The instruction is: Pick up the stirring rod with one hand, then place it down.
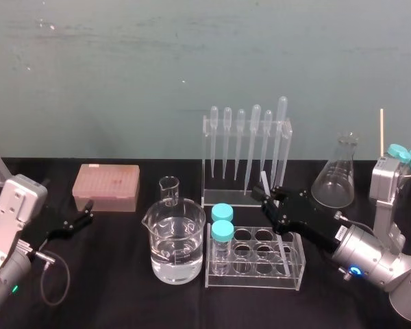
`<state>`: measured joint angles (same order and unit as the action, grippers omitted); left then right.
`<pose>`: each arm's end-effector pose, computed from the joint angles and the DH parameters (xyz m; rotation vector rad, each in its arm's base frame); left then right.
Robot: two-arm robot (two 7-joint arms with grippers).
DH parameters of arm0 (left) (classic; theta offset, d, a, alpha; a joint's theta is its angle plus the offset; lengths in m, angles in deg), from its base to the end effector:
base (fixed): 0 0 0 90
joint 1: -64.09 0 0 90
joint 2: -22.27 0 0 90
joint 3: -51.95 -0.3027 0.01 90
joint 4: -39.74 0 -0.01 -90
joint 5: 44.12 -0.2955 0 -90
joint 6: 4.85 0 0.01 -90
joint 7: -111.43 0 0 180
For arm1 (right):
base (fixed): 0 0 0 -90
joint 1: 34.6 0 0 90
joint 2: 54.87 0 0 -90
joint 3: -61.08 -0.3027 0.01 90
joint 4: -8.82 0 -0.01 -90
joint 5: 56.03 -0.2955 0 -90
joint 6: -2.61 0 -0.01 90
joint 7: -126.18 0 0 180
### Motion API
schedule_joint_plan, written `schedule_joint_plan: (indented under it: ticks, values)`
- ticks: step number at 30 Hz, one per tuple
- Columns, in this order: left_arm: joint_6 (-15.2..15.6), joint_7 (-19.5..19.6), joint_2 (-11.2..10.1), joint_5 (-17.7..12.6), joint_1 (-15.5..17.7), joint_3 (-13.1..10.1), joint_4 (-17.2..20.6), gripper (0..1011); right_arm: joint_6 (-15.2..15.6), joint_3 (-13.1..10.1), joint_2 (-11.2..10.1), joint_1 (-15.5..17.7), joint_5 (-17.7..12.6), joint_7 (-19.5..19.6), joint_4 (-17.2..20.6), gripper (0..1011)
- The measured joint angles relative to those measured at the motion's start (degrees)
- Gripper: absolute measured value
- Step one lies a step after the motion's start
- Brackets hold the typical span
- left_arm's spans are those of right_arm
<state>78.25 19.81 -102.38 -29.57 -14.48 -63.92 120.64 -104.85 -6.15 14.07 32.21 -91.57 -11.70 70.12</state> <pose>0.3476 0.0934 -0.3100 0.3047 -0.2849 1.2479 0.4151 -0.0664 -0.3258 0.1619 -0.0331 -0.6199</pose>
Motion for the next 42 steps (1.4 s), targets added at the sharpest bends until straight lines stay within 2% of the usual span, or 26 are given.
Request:
schedule_joint_plan:
  ticks: [3,4,6,8,16,21,27,29,32,34,35,37,40,42]
  values:
    - [0.00,0.00,0.00,0.00,0.00,0.00,0.00,1000,-0.03,-0.01,-0.01,0.03,0.01,0.00,0.04,96]
    - [0.00,0.00,0.00,0.00,0.00,0.00,0.00,1000,-0.04,-0.03,-0.02,0.04,0.01,0.01,0.06,150]
    - [0.00,0.00,0.00,0.00,0.00,0.00,0.00,1000,-0.05,-0.03,-0.03,0.04,0.01,0.01,0.08,160]
    - [0.00,0.00,0.00,0.00,0.00,0.00,0.00,1000,-0.06,-0.04,-0.03,0.05,0.01,0.02,0.09,266]
    - [0.00,0.00,0.00,0.00,0.00,0.00,0.00,1000,-0.12,-0.09,-0.04,0.09,0.01,0.04,0.15,501]
    - [0.00,0.00,0.00,0.00,0.00,0.00,0.00,1000,-0.13,-0.09,-0.04,0.12,0.01,0.05,0.18,695]
    - [0.00,0.00,0.00,0.00,0.00,0.00,0.00,1000,-0.13,-0.09,-0.04,0.13,0.01,0.05,0.19,839]
    - [0.00,0.00,0.00,0.00,0.00,0.00,0.00,1000,-0.14,-0.09,-0.04,0.13,0.01,0.05,0.19,915]
    - [0.00,0.00,0.00,0.00,0.00,0.00,0.00,1000,-2.06,-0.43,0.10,0.13,0.09,0.09,1.06,990]
    - [0.00,0.00,0.00,0.00,0.00,0.00,0.00,1000,-4.11,-1.14,0.53,0.22,-0.22,0.12,2.18,1003]
    - [0.00,0.00,0.00,0.00,0.00,0.00,0.00,1000,-4.11,-1.14,0.53,0.22,-0.22,0.12,2.18,1003]
    - [0.00,0.00,0.00,0.00,0.00,0.00,0.00,1000,-6.57,-2.12,1.02,0.46,-0.53,0.51,3.75,1003]
    - [0.00,0.00,0.00,0.00,0.00,0.00,0.00,1000,-9.49,-4.18,1.52,1.45,-0.14,3.62,6.83,1003]
    - [0.00,0.00,0.00,0.00,0.00,0.00,0.00,1000,-9.79,-5.09,1.54,2.13,0.73,5.97,8.18,1003]
